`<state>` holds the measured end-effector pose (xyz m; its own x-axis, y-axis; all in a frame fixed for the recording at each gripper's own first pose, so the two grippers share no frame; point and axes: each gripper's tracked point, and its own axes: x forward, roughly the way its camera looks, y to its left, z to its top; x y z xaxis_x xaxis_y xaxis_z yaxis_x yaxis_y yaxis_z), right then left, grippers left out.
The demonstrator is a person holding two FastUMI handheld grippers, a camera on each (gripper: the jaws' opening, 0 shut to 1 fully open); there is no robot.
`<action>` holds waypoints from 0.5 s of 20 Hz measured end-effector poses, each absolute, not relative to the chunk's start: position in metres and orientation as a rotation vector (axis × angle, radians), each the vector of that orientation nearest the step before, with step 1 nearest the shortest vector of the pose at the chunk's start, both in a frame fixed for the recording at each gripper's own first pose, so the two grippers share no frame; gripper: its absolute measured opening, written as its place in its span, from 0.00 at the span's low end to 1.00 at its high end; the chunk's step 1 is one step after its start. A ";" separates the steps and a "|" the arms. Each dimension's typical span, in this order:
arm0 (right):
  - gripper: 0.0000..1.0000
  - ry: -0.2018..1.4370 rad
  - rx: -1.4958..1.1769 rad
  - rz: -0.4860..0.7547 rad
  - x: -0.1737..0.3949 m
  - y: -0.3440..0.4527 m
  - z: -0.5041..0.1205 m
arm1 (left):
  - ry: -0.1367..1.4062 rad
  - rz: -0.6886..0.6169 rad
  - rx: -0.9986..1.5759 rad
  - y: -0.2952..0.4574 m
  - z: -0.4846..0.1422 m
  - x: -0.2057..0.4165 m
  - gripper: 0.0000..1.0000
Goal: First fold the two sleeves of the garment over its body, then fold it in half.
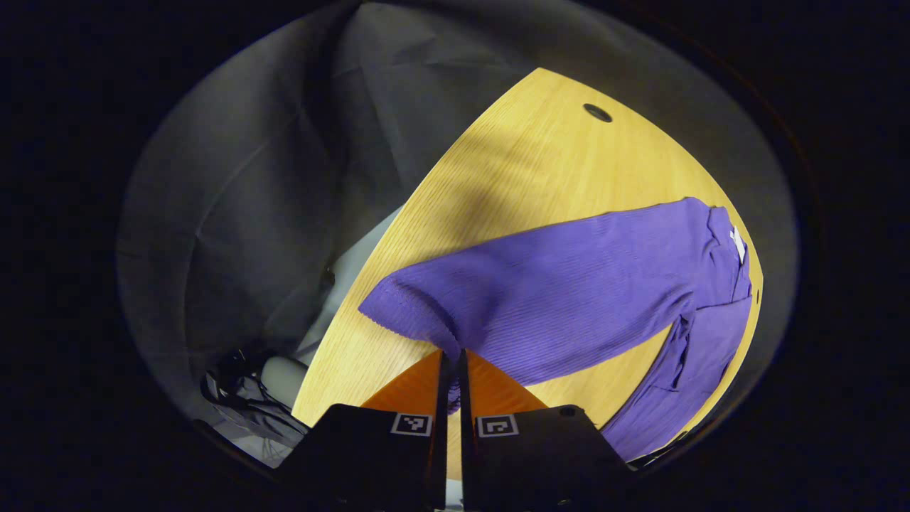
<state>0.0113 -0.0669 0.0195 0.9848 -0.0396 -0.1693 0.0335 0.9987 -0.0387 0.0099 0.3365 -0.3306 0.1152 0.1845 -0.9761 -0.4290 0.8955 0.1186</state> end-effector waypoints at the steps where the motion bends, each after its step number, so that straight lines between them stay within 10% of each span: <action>1: 0.94 0.172 -0.035 -0.036 0.013 -0.067 0.017 | 1.378 0.439 -0.186 0.330 -0.322 0.013 0.09; 10: 0.94 0.182 0.016 0.017 0.016 -0.061 -0.001 | 1.316 0.294 -0.093 0.246 -0.262 0.056 0.09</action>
<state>0.0156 -0.0609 -0.0014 0.9834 0.0180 -0.1805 -0.0151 0.9997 0.0174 0.0556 0.2463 -0.2623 0.2210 0.1594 -0.9622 -0.2646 0.9593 0.0982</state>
